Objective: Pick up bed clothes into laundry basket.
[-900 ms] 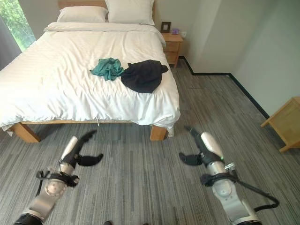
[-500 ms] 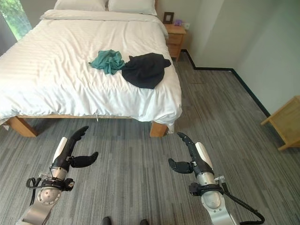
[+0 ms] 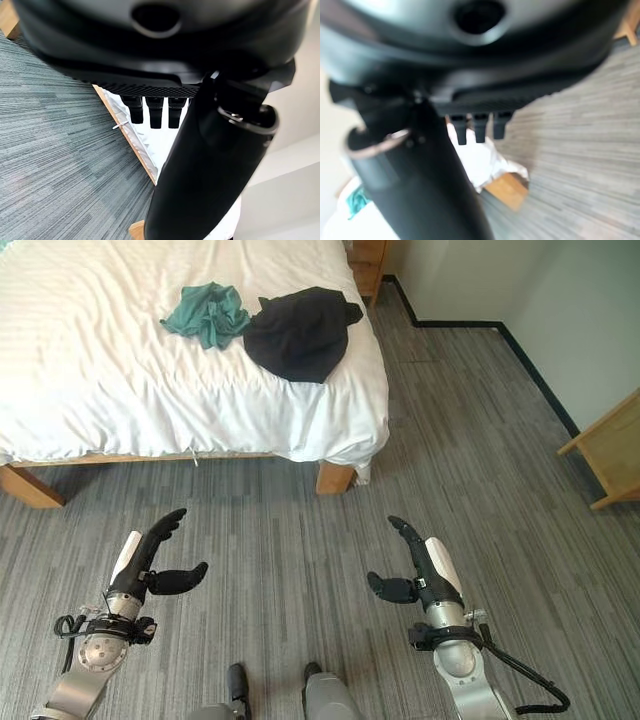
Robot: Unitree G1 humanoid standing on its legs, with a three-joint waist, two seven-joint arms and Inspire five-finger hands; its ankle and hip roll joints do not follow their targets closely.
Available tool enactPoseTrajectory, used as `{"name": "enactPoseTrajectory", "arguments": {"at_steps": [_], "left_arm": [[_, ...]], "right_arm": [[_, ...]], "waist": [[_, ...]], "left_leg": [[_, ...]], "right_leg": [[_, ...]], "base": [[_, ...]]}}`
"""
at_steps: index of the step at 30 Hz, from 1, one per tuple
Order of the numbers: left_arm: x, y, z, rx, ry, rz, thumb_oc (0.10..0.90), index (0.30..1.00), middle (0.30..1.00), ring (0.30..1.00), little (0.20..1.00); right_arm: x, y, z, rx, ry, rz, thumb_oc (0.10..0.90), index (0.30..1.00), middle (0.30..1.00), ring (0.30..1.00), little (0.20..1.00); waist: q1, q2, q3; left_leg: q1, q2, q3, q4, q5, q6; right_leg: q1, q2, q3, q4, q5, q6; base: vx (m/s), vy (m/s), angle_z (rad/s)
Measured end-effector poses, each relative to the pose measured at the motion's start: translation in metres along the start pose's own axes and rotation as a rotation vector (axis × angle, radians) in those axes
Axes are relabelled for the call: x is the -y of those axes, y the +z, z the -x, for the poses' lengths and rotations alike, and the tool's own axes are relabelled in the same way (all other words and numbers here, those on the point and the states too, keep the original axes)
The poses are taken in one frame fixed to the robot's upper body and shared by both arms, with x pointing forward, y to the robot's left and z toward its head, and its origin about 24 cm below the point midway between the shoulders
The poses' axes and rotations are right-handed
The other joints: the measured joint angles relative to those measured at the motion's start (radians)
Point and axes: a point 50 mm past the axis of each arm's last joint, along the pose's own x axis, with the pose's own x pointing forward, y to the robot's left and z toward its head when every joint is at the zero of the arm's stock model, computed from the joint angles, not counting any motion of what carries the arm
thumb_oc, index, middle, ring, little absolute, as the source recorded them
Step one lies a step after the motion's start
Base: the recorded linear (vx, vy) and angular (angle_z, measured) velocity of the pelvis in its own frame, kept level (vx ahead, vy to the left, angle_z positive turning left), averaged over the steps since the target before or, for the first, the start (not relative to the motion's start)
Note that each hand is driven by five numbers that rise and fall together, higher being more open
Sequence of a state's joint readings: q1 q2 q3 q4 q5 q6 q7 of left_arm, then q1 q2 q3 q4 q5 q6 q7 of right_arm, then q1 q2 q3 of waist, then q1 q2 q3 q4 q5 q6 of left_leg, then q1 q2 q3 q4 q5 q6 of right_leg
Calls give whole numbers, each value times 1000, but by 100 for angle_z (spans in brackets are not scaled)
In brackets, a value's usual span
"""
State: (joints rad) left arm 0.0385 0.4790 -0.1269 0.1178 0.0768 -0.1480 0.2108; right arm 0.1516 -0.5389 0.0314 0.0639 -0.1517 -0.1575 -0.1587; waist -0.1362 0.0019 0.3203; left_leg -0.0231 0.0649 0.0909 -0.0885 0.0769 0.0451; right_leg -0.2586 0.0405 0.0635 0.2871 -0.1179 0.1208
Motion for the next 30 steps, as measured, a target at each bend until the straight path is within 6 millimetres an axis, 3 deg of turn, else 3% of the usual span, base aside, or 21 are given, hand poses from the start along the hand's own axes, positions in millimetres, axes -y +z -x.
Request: {"name": "enactPoseTrajectory", "arguments": {"at_steps": [2, 4, 6, 7, 9, 11, 12, 13, 14, 15, 16, 17, 18, 19, 20, 21, 22, 23, 24, 27, 30], "left_arm": [[-1, 7, -8, 26, 10, 14, 800, 900, 900, 900, 900], [4, 9, -14, 32, -3, 15, 800, 900, 900, 900, 900], [9, 8, -13, 23, -21, 20, 800, 900, 900, 900, 900], [14, 5, -10, 12, -41, 23, 800, 900, 900, 900, 900], [21, -2, 0, -20, -63, 31, 800, 900, 900, 900, 900], [25, -3, 4, -23, -96, 33, 800, 900, 900, 900, 900], [25, 1, 3, -2, -94, 39, 800, 900, 900, 900, 900], [25, 1, 3, 0, -93, 39, 800, 900, 900, 900, 900], [21, 3, 1, 8, -80, 37, 800, 900, 900, 900, 900], [17, 2, 0, 8, -72, 30, 800, 900, 900, 900, 900], [17, 1, 0, 0, -74, 29, 800, 900, 900, 900, 900], [22, 0, 0, -9, -82, 40, 800, 900, 900, 900, 900], [28, 0, 5, -13, -94, 60, 800, 900, 900, 900, 900], [32, -4, 9, -29, -105, 70, 800, 900, 900, 900, 900], [38, -6, 13, -40, -117, 86, 800, 900, 900, 900, 900], [41, -5, 15, -41, -111, 109, 800, 900, 900, 900, 900], [41, -3, 15, -34, -103, 119, 800, 900, 900, 900, 900], [47, -4, 13, -43, -107, 133, 800, 900, 900, 900, 900], [52, -8, 18, -67, -117, 144, 800, 900, 900, 900, 900], [50, -15, 27, -98, -108, 133, 800, 900, 900, 900, 900], [49, -20, 33, -119, -106, 132, 800, 900, 900, 900, 900]], "right_arm": [[0, 0, 0, -1, -2, -1, 800, 900, 900, 900, 900], [-1, -4, 3, -22, -1, -1, 800, 900, 900, 900, 900], [-5, -13, 10, -64, -1, -17, 800, 900, 900, 900, 900], [-4, -18, 13, -93, -11, -22, 800, 900, 900, 900, 900], [1, -23, 16, -116, -22, -9, 800, 900, 900, 900, 900], [12, -28, 18, -134, -55, 14, 800, 900, 900, 900, 900], [22, -29, 16, -131, -69, 47, 800, 900, 900, 900, 900], [24, -28, 14, -128, -72, 56, 800, 900, 900, 900, 900], [28, -23, 8, -108, -94, 59, 800, 900, 900, 900, 900], [30, -16, 0, -74, -111, 56, 800, 900, 900, 900, 900], [32, -12, -4, -59, -123, 61, 800, 900, 900, 900, 900], [38, -6, -12, -31, -153, 69, 800, 900, 900, 900, 900], [47, -1, -11, -7, -174, 99, 800, 900, 900, 900, 900], [53, 0, -13, -2, -187, 134, 800, 900, 900, 900, 900], [58, 1, -15, 2, -218, 159, 800, 900, 900, 900, 900], [66, 3, -16, 14, -239, 187, 800, 900, 900, 900, 900], [80, 6, -14, 26, -262, 254, 800, 900, 900, 900, 900], [86, 4, -13, 12, -283, 283, 800, 900, 900, 900, 900], [89, -1, -11, -20, -303, 297, 800, 900, 900, 900, 900], [98, 2, -12, -9, -340, 329, 800, 900, 900, 900, 900], [107, 8, -15, 12, -349, 369, 800, 900, 900, 900, 900]], "waist": [[-20, -5, 4], [-57, -9, 2], [-96, -17, 1], [-102, -19, 4], [-104, 0, -10], [-138, 3, -20], [-123, -9, -23], [-115, -17, -25], [-75, -58, -24], [-44, -98, -21], [-37, -112, -15], [-34, -90, -1], [-29, -82, -25], [-6, -73, -24], [9, -29, -35], [25, 11, -34], [35, 34, -38], [25, 63, -25], [48, 68, -47], [69, 64, -52], [97, 43, -64]], "left_leg": [[-29, 6, -43, 1, -9, -12], [-44, 17, -91, -2, -34, -46], [-33, 24, -129, 21, -107, -92], [-18, 42, -126, 152, -149, -149], [68, 72, -128, 240, -193, -214], [52, 89, -130, 556, -152, -243], [23, 79, -121, 742, -132, -235], [17, 72, -116, 770, -129, -240], [-8, 53, -64, 844, -132, -225], [-39, 21, -25, 854, -145, -202], [-62, 17, -23, 842, -158, -184], [-95, 33, -31, 819, -172, -175], [-114, 56, -14, 734, -160, -206], [-113, 72, 14, 611, -154, -203], [-131, 82, 38, 442, -159, -183], [-139, 86, 36, 333, -148, -157], [-170, 94, 53, 214, -98, -190], [-177, 111, 63, 145, -62, -193], [-177, 90, 76, 40, -32, -186], [-231, 16, 78, 28, 11, -170], [-240, -19, 94, 32, 45, -112]], "right_leg": [[-65, 3, -29, -97, 32, -25], [-82, -39, -47, -218, 79, 12], [-59, -40, -95, -225, 162, 0], [-29, -38, -123, -214, 178, -28], [13, -20, -168, -191, 171, -50], [71, -4, -173, -183, 146, -148], [91, 0, -151, -197, 156, -167], [100, 1, -135, -207, 166, -181], [121, -2, -87, -233, 182, -204], [142, -10, -51, -257, 172, -168], [149, -18, -50, -251, 160, -62], [115, -31, -121, -158, 21, 9], [96, -61, -87, -117, 91, -142], [147, -24, -81, -161, 85, -201], [172, -13, -88, -201, 37, -39], [148, 7, -89, -157, 18, -10], [165, -17, -4, -75, -16, -146], [219, 22, -10, -124, 1, -202], [262, 24, 4, -183, 19, -197], [401, 30, 41, -317, 41, -209], [466, 32, 77, -363, 37, -197]], "base": [[655, -282, 53], [665, -320, 86], [496, -237, 99], [356, -175, 63], [461, -403, 20], [389, -465, 48], [329, -325, 12], [343, -218, -48], [387, -101, -77], [252, -36, -85], [269, 6, -59], [285, 31, -25], [598, 79, -26], [604, 107, -46], [474, 80, -70], [438, 74, -56], [294, 46, -5], [417, 52, 1], [295, 21, -23], [481, 84, -39], [360, 93, -44]]}}
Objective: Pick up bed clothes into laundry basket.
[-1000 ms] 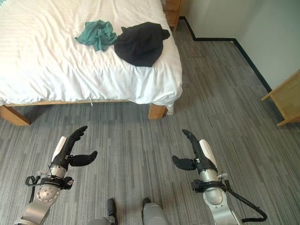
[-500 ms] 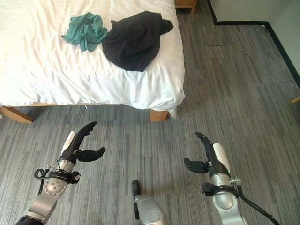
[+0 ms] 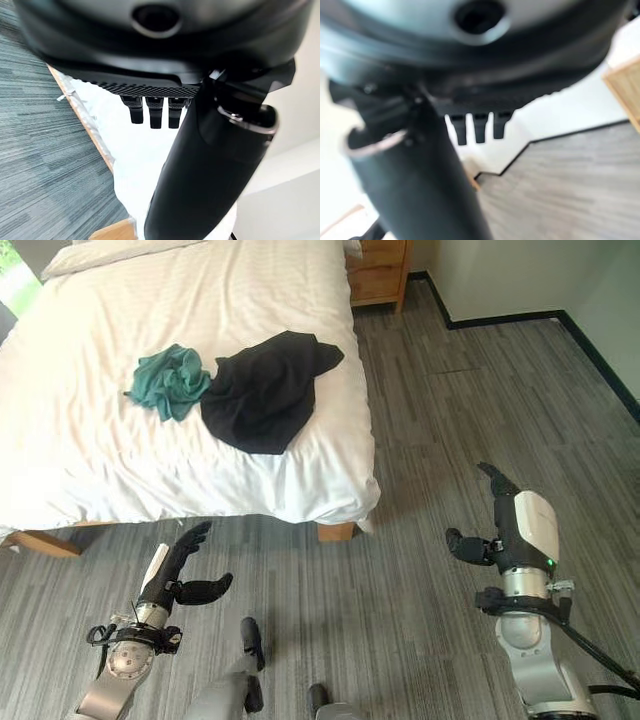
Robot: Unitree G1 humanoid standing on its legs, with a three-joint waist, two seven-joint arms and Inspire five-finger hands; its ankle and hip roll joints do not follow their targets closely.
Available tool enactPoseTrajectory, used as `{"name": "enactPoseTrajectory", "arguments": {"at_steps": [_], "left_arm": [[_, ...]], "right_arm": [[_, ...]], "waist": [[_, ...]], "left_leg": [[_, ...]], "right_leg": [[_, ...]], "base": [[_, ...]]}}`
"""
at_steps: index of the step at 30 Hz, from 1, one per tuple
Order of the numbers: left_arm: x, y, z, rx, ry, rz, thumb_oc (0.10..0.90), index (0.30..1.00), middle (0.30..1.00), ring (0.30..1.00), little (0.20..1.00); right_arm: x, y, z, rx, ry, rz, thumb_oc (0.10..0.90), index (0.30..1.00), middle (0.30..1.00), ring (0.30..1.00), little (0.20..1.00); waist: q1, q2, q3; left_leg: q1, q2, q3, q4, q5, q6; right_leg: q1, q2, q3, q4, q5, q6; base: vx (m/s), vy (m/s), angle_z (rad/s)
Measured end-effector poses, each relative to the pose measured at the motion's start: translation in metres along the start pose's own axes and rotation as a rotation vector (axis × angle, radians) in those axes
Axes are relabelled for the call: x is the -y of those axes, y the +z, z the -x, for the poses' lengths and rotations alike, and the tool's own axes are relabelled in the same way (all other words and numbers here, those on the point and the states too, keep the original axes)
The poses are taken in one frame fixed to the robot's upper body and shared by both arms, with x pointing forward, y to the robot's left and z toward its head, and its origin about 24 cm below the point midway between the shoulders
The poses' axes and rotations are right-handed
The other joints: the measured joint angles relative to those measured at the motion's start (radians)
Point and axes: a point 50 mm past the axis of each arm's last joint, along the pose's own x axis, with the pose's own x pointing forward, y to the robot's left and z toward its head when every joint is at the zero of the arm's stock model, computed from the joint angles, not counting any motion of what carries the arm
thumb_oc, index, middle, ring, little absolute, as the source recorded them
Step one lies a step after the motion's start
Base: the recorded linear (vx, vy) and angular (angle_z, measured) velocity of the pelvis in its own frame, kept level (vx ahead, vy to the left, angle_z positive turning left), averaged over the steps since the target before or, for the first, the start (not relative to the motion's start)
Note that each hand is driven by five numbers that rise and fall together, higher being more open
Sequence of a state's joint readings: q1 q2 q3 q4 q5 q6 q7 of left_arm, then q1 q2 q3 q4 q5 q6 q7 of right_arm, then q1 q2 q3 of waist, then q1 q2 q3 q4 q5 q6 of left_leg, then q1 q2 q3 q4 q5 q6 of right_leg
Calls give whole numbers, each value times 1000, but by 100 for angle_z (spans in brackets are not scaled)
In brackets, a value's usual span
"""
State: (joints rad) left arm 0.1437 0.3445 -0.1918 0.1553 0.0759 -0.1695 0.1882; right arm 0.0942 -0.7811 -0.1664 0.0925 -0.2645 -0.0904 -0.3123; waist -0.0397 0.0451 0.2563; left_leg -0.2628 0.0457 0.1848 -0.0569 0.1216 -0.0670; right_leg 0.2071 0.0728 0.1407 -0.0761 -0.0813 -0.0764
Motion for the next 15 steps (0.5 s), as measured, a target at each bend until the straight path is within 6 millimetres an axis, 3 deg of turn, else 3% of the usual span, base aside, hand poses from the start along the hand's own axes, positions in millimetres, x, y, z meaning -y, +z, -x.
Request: {"name": "enactPoseTrajectory", "arguments": {"at_steps": [2, 4, 5, 6, 7, 8, 9, 10, 11, 12, 13, 14, 15], "left_arm": [[2, -5, 4, -22, -11, -2, 800, 900, 900, 900, 900], [6, -8, 8, -34, -30, -5, 800, 900, 900, 900, 900], [1, -12, 5, -48, -33, -33, 800, 900, 900, 900, 900], [0, -11, 3, -48, -34, -38, 800, 900, 900, 900, 900], [-1, -10, 1, -51, -27, -30, 800, 900, 900, 900, 900], [0, -10, 0, -53, -28, -26, 800, 900, 900, 900, 900], [0, -8, -2, -46, -26, -26, 800, 900, 900, 900, 900], [-1, -6, -7, -38, -29, -36, 800, 900, 900, 900, 900], [-2, -5, -15, -31, -34, -57, 800, 900, 900, 900, 900], [-2, -2, -21, -21, -34, -63, 800, 900, 900, 900, 900], [-2, 3, -25, 0, -45, -76, 800, 900, 900, 900, 900], [0, 5, -26, 9, -50, -73, 800, 900, 900, 900, 900], [-1, 11, -28, 37, -33, -58, 800, 900, 900, 900, 900]], "right_arm": [[8, 5, -5, 35, -9, 73, 800, 900, 900, 900, 900], [17, 10, -10, 86, -12, 155, 800, 900, 900, 900, 900], [11, 14, -11, 95, -13, 154, 800, 900, 900, 900, 900], [11, 16, -12, 107, -14, 165, 800, 900, 900, 900, 900], [13, 27, -17, 167, -16, 212, 800, 900, 900, 900, 900], [18, 40, -23, 233, -34, 244, 800, 900, 900, 900, 900], [19, 56, -27, 301, -56, 255, 800, 900, 900, 900, 900], [14, 75, -32, 376, -69, 253, 800, 900, 900, 900, 900], [5, 92, -37, 438, -63, 242, 800, 900, 900, 900, 900], [-7, 110, -41, 496, -36, 231, 800, 900, 900, 900, 900], [-15, 127, -42, 574, -17, 228, 800, 900, 900, 900, 900], [-17, 136, -42, 615, -15, 230, 800, 900, 900, 900, 900], [-15, 158, -46, 711, -34, 231, 800, 900, 900, 900, 900]], "waist": [[-4, -24, -12], [-10, -3, -35], [-16, -67, -47], [-16, -70, -47], [3, -76, -50], [5, -73, -48], [3, -69, -47], [-13, -71, -45], [-17, -79, -38], [-16, -73, -33], [-7, -57, -22], [-1, -46, -16], [8, -24, -9]], "left_leg": [[9, -56, 52, -13, 44, 84], [43, -72, 50, -37, 103, 202], [67, -94, 21, -33, 115, 220], [70, -83, 11, -33, 115, 221], [81, -77, -23, -32, 93, 244], [102, -79, -38, -32, 83, 253], [122, -81, -52, -31, 83, 253], [140, -84, -53, -22, 85, 250], [157, -88, -45, -2, 80, 241], [177, -73, -23, 1, 80, 240], [208, -31, -27, -13, 80, 241], [221, -17, -53, -23, 70, 244], [229, 20, -126, -30, 26, 219]], "right_leg": [[48, -10, 5, -12, -26, 42], [95, 20, 4, -7, -62, 100], [87, 1, 0, 65, -97, 173], [47, -1, 2, 137, -136, 201], [-14, -36, -2, 236, -175, 197], [-39, -93, -13, 250, -187, 215], [-62, -154, -27, 253, -186, 225], [-82, -192, -28, 232, -145, 251], [-89, -190, -34, 281, -81, 273], [-129, -162, -83, 414, -77, 274], [-195, -135, -116, 576, -62, 273], [-225, -119, -110, 622, -88, 238], [-252, -84, -102, 564, -144, 183]], "base": [[461, 117, -29], [250, 82, -3], [151, 46, 8], [198, 57, -21], [93, 34, -47], [111, 50, -56], [150, 47, -22], [195, 14, 19], [240, -7, 47], [245, -28, 59], [198, -22, 47], [208, -39, 51], [253, -98, 62]]}}
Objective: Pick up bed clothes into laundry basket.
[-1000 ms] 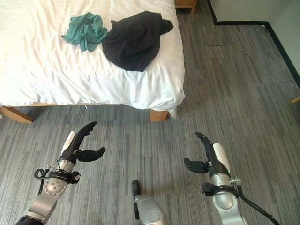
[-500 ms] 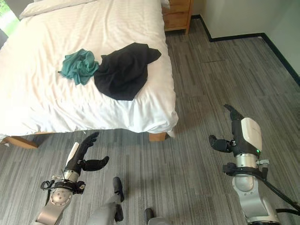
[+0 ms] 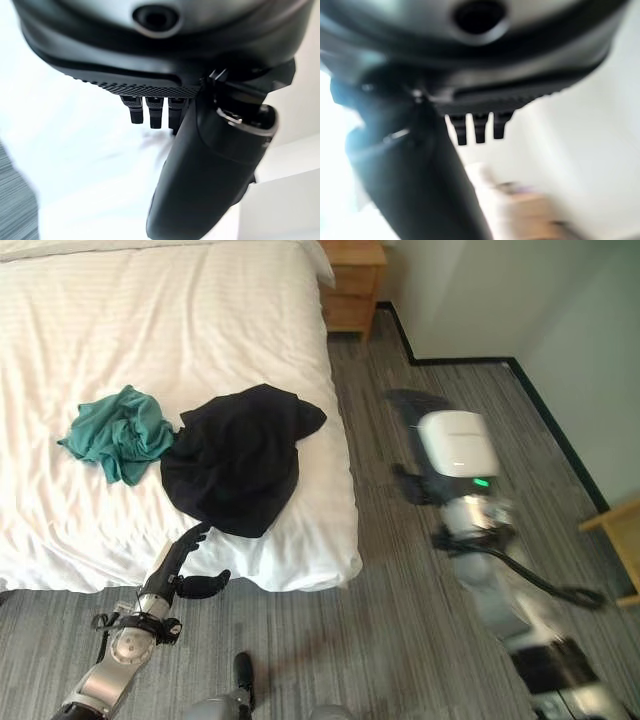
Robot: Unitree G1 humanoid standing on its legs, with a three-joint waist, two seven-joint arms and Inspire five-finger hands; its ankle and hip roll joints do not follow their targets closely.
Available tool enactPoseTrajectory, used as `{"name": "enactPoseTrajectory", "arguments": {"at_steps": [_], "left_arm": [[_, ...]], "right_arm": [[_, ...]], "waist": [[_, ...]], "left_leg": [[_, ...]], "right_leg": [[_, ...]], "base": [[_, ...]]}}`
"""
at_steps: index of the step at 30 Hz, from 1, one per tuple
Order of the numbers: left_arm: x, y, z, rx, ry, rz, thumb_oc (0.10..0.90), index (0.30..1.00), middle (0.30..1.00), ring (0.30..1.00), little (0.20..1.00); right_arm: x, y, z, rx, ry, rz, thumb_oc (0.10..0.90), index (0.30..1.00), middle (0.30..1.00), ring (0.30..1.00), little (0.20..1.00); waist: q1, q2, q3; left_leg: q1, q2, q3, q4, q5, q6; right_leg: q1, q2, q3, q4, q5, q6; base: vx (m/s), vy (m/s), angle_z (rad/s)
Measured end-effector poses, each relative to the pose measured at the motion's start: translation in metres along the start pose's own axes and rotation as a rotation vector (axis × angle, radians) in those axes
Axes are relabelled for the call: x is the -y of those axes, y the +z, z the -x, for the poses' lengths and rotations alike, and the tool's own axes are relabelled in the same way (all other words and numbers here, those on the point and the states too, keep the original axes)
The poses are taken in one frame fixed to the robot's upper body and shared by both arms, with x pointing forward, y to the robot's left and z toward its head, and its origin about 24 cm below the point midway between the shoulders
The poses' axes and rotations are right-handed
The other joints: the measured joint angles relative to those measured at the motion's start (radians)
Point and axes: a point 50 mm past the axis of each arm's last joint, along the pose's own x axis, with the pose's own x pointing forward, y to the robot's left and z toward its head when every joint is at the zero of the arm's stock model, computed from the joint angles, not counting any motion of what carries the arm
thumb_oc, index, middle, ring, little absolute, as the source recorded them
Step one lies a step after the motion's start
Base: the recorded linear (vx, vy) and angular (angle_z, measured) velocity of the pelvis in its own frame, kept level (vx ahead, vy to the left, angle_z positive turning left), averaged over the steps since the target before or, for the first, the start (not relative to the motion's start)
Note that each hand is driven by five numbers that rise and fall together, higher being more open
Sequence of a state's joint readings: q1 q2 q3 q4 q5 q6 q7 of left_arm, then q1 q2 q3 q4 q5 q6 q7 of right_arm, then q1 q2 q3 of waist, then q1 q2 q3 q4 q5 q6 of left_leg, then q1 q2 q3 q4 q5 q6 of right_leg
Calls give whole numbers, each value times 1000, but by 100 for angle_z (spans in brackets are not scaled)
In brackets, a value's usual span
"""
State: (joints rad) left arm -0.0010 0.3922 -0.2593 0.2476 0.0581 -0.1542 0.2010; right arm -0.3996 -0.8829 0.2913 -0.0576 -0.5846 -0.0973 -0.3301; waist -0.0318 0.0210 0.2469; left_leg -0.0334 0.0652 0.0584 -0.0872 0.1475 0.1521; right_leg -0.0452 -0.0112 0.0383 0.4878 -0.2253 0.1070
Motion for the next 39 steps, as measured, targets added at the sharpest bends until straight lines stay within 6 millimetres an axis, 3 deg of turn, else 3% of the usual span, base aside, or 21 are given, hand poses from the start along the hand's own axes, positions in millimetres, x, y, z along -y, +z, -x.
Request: {"name": "enactPoseTrajectory", "arguments": {"at_steps": [1, 2, 3, 4, 5, 6, 8, 9, 13, 16, 21, 23, 26, 29, 33, 35, 37, 38, 39], "left_arm": [[0, 5, -4, 15, 12, 10, 800, 900, 900, 900, 900], [0, 6, -7, 18, 18, 17, 800, 900, 900, 900, 900], [-1, 6, -9, 16, 16, 15, 800, 900, 900, 900, 900], [0, 7, -11, 15, 13, 16, 800, 900, 900, 900, 900], [1, 0, -5, -15, 8, 20, 800, 900, 900, 900, 900], [-2, -11, 4, -50, 7, 6, 800, 900, 900, 900, 900], [-3, -29, 22, -125, -4, -9, 800, 900, 900, 900, 900], [-1, -33, 27, -145, -8, -4, 800, 900, 900, 900, 900], [-2, -55, 45, -248, 0, 30, 800, 900, 900, 900, 900], [-4, -66, 52, -298, -1, 21, 800, 900, 900, 900, 900], [-9, -84, 57, -376, 28, 33, 800, 900, 900, 900, 900], [-12, -91, 47, -413, 48, 11, 800, 900, 900, 900, 900], [-23, -108, 43, -511, 84, -40, 800, 900, 900, 900, 900], [-35, -119, 51, -568, 129, -89, 800, 900, 900, 900, 900], [-57, -107, 47, -502, 213, -105, 800, 900, 900, 900, 900], [-74, -97, 47, -449, 269, -130, 800, 900, 900, 900, 900], [-98, -81, 44, -379, 334, -169, 800, 900, 900, 900, 900], [-105, -77, 43, -362, 354, -177, 800, 900, 900, 900, 900], [-124, -66, 40, -317, 421, -198, 800, 900, 900, 900, 900]], "right_arm": [[9, 8, -15, 60, -37, 13, 800, 900, 900, 900, 900], [18, 14, -29, 102, -71, 27, 800, 900, 900, 900, 900], [22, 17, -36, 116, -88, 35, 800, 900, 900, 900, 900], [22, 16, -36, 113, -86, 35, 800, 900, 900, 900, 900], [13, 16, -36, 96, -53, 25, 800, 900, 900, 900, 900], [0, 18, -38, 82, -8, 1, 800, 900, 900, 900, 900], [-15, 20, -42, 68, 52, -22, 800, 900, 900, 900, 900], [-19, 17, -42, 51, 68, -27, 800, 900, 900, 900, 900], [-53, 7, -42, -64, 195, -79, 800, 900, 900, 900, 900], [-66, -1, -41, -100, 265, -58, 800, 900, 900, 900, 900], [-82, -15, -57, -203, 311, -46, 800, 900, 900, 900, 900], [-88, -30, -60, -313, 328, -41, 400, 300, 300, 300, 300], [-92, -50, -51, -417, 365, -19, 400, 300, 300, 300, 300], [-72, -64, -64, -463, 323, -3, 400, 300, 300, 300, 300], [-24, -86, -66, -434, 245, 54, 400, 300, 300, 300, 300], [18, -91, -68, -364, 163, 107, 400, 300, 300, 300, 300], [75, -94, -64, -303, 52, 187, 400, 300, 300, 300, 300], [89, -94, -63, -291, 25, 210, 400, 300, 300, 300, 300], [127, -97, -56, -284, -44, 284, 400, 300, 300, 300, 300]], "waist": [[1, 13, 21], [3, 24, 45], [0, 26, 59], [-17, 25, 65], [-6, 18, 71], [25, -8, 82], [30, -29, 79], [29, -37, 74], [91, -66, 68], [128, -69, 67], [142, -70, 53], [156, -64, 43], [161, -49, 39], [163, -32, 40], [168, -13, 43], [165, -8, 44], [143, -5, 43], [141, -5, 43], [120, -6, 43]], "left_leg": [[-5, 20, -42, 0, -11, -46], [-21, 28, -103, 0, -9, -55], [-44, 30, -121, 0, 22, -106], [-51, 26, -118, 0, 42, -140], [-37, 33, -67, -2, 48, -152], [10, 33, -31, -6, 38, -163], [49, 24, 6, -6, -1, -215], [51, 9, 13, -7, -7, -223], [67, 4, 12, -7, -22, -217], [60, 7, 6, -1, -22, -217], [-8, 1, -19, 1, -24, -219], [-69, -6, -45, 1, -23, -219], [-97, -16, -81, 0, -23, -220], [-97, -32, -81, 0, -23, -219], [-97, -46, -75, 0, -19, -209], [-96, -51, -66, -1, -17, -202], [-84, -58, -58, -1, -19, -188], [-79, -60, -52, -1, -20, -183], [-58, -63, -45, -1, -25, -174]], "right_leg": [[-28, 10, 41, -76, -11, -20], [-62, 34, 119, -177, 2, -43], [-67, 40, 194, -326, 66, -48], [-36, 32, 153, -380, 156, -54], [32, 29, 100, -473, 213, -69], [69, 32, 95, -504, 230, -84], [108, 48, 54, -547, 243, -101], [108, 55, 45, -563, 257, -115], [124, 75, 17, -577, 264, -114], [124, 73, 16, -577, 264, -113], [68, 66, -5, -577, 272, -101], [16, 62, -20, -578, 272, -100], [1, 53, -60, -579, 269, -95], [2, 38, -59, -579, 265, -89], [2, 22, -47, -579, 262, -84], [0, 16, -35, -579, 270, -73], [9, 7, -29, -579, 271, -68], [11, 5, -25, -579, 272, -68], [30, 2, -12, -579, 268, -63]], "base": [[308, -114, 90], [250, -144, 116], [114, -76, 134], [113, -122, 138], [84, -67, 90], [158, -131, 50], [141, -84, 56], [166, -74, 79], [127, -65, 38], [19, -36, 19], [-83, -37, 20], [-13, -36, 36], [40, -2, 40], [15, 14, 4], [26, 57, 0], [78, 62, -13], [43, 28, -11], [37, 22, -12], [108, 31, -19]]}}
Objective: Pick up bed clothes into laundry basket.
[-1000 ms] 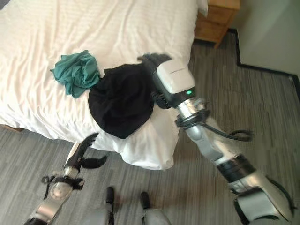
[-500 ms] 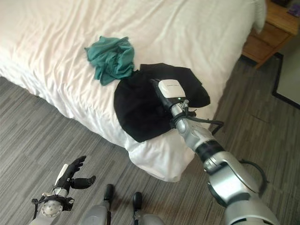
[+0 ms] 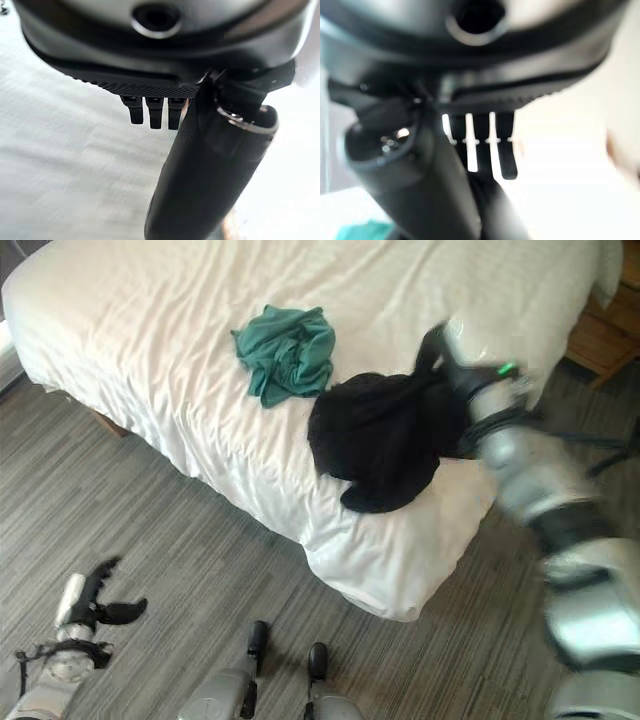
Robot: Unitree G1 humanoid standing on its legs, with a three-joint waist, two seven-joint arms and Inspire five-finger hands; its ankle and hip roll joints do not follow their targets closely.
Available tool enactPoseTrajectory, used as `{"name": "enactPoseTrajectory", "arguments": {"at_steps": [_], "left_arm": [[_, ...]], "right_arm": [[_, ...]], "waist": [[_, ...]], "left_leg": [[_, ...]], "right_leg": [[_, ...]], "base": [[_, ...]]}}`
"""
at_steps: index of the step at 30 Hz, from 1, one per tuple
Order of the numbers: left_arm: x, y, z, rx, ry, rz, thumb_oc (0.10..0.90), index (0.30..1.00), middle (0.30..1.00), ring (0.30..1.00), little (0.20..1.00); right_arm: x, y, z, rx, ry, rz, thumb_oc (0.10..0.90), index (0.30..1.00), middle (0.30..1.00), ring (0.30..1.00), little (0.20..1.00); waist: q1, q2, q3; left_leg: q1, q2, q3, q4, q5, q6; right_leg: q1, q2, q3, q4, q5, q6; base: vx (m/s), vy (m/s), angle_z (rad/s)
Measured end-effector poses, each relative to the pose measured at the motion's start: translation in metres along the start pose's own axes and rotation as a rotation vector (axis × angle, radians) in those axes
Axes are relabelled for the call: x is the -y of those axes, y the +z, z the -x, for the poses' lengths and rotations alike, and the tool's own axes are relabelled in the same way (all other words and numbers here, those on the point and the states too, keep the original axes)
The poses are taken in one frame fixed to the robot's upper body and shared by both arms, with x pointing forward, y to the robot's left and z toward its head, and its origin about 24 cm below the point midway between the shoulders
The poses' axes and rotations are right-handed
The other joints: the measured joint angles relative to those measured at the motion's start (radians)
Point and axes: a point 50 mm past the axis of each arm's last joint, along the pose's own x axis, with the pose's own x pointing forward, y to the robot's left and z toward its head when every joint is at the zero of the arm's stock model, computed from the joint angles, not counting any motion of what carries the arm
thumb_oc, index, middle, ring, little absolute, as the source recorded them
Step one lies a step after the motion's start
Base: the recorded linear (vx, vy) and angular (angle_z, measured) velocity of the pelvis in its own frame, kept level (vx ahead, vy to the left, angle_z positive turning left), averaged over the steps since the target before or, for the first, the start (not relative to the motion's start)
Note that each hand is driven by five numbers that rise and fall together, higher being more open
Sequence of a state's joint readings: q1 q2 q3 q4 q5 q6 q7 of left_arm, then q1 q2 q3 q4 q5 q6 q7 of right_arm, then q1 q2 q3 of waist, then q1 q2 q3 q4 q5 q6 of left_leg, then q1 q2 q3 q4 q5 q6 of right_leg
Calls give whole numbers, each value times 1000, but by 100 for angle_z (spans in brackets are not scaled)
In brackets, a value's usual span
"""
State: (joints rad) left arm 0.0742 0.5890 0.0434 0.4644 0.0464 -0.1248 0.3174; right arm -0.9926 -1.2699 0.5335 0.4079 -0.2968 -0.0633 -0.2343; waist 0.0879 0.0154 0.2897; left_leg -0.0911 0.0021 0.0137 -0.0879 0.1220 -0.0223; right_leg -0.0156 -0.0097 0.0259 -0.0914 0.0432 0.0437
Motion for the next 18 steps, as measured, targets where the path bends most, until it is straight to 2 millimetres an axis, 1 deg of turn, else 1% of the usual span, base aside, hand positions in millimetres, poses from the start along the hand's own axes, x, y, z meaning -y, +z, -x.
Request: {"name": "enactPoseTrajectory", "arguments": {"at_steps": [1, 2, 3, 4, 5, 6, 7, 8, 9, 10, 11, 12, 13, 14, 15, 16, 17, 18], "left_arm": [[-17, 7, -6, 32, 53, -10, 800, 900, 900, 900, 900], [-33, 13, -8, 60, 112, -9, 800, 900, 900, 900, 900], [-53, 22, -11, 98, 189, -17, 800, 900, 900, 900, 900], [-64, 26, -11, 116, 236, -14, 800, 900, 900, 900, 900], [-85, 37, -12, 154, 332, -8, 800, 900, 900, 900, 900], [-92, 42, -14, 171, 375, -5, 800, 900, 900, 900, 900], [-100, 52, -17, 207, 413, -15, 800, 900, 900, 900, 900], [-104, 63, -19, 241, 422, -22, 800, 900, 900, 900, 900], [-114, 82, -18, 327, 457, -61, 800, 900, 900, 900, 900], [-117, 86, -18, 344, 470, -87, 800, 900, 900, 900, 900], [-120, 100, -23, 381, 477, -136, 800, 900, 900, 900, 900], [-120, 106, -26, 398, 485, -154, 800, 900, 900, 900, 900], [-115, 117, -34, 405, 499, -136, 800, 900, 900, 900, 900], [-114, 122, -39, 403, 499, -148, 800, 900, 900, 900, 900], [-113, 128, -45, 398, 498, -164, 800, 900, 900, 900, 900], [-113, 132, -52, 389, 496, -190, 800, 900, 900, 900, 900], [-113, 133, -54, 384, 497, -197, 800, 900, 900, 900, 900], [-110, 136, -64, 368, 485, -235, 800, 900, 900, 900, 900]], "right_arm": [[26, -10, 5, 3, -37, 76, 400, 300, 300, 300, 300], [51, -16, 10, 3, -79, 136, 400, 300, 300, 300, 300], [74, -21, 21, 2, -144, 168, 400, 300, 300, 300, 300], [82, -25, 28, -7, -183, 162, 400, 300, 300, 300, 300], [91, -32, 42, -37, -282, 104, 400, 300, 300, 300, 300], [91, -38, 49, -66, -313, 77, 400, 300, 300, 300, 300], [89, -49, 60, -115, -317, 70, 400, 300, 300, 300, 300], [88, -60, 75, -164, -328, 64, 400, 300, 300, 300, 300], [70, -81, 105, -282, -312, 18, 400, 300, 300, 300, 300], [58, -88, 116, -330, -289, -2, 400, 300, 300, 300, 300], [36, -101, 145, -435, -253, -42, 400, 300, 300, 300, 300], [13, -109, 166, -525, -169, -59, 400, 300, 300, 300, 300], [-9, -114, 190, -599, -114, -93, 400, 300, 300, 300, 300], [-41, -114, 208, -686, -25, -146, 400, 300, 300, 300, 300], [-64, -113, 228, -734, 112, -152, 400, 300, 300, 300, 300], [-82, -110, 244, -784, 187, -182, 400, 300, 300, 300, 300], [-92, -108, 257, -812, 244, -188, 400, 300, 300, 300, 300], [-107, -107, 285, -878, 322, -203, 400, 300, 300, 300, 300]], "waist": [[-12, -2, -1], [-36, -2, -1], [-62, -3, -3], [-81, -8, -7], [-104, -17, -25], [-124, -20, -38], [-147, -17, -53], [-149, -22, -61], [-178, -36, -75], [-195, -38, -90], [-191, -44, -108], [-216, -45, -116], [-232, -37, -125], [-234, -39, -131], [-278, -24, -132], [-297, -13, -130], [-322, -8, -132], [-347, 7, -133]], "left_leg": [[17, -2, 8, 0, -3, 4], [26, -5, 9, 0, -7, 9], [35, -5, 17, 0, -10, 14], [39, -5, 25, 0, -13, 16], [42, -5, 32, 0, -16, 20], [43, -5, 38, 0, -20, 21], [49, -6, 47, 1, -27, 22], [47, -6, 56, 0, -29, 23], [54, -5, 66, 0, -35, 22], [54, -5, 77, 0, -39, 20], [55, -2, 93, -1, -44, 22], [65, -2, 123, 0, -55, 16], [69, -2, 146, 0, -54, 16], [78, 1, 177, 0, -59, 23], [77, -2, 210, -1, -67, 23], [74, -1, 228, -1, -68, 25], [74, -1, 241, -2, -73, 22], [73, 0, 256, -2, -75, 22]], "right_leg": [[14, -3, 7, 0, -1, 2], [22, -5, 7, 0, -4, 6], [29, -7, 9, 0, -6, 8], [31, -7, 11, 0, -8, 11], [32, -8, 12, 0, -10, 14], [31, -10, 20, 0, -10, 14], [29, -10, 30, 1, -12, 16], [30, -10, 36, 1, -13, 16], [22, -8, 51, 0, -13, 16], [20, -8, 66, 0, -16, 19], [18, -7, 79, 1, -18, 22], [3, -6, 116, 1, -17, 22], [3, -7, 140, 9, -15, 27], [3, -7, 158, 4, -3, 34], [-16, -10, 195, 1, 0, 34], [-22, -10, 205, 1, 8, 35], [-32, -10, 224, 1, 9, 37], [-40, -9, 238, 1, 11, 43]], "base": [[62, 19, -14], [109, 3, -10], [56, -6, -7], [70, -14, -15], [40, -8, -21], [56, -3, -26], [54, 14, -24], [31, 39, -30], [44, 38, -25], [40, 46, -36], [48, 37, -57], [20, 36, -67], [13, 47, -91], [5, 32, -93], [20, 65, -100], [29, 42, -79], [29, 41, -60], [14, 5, -47]]}}
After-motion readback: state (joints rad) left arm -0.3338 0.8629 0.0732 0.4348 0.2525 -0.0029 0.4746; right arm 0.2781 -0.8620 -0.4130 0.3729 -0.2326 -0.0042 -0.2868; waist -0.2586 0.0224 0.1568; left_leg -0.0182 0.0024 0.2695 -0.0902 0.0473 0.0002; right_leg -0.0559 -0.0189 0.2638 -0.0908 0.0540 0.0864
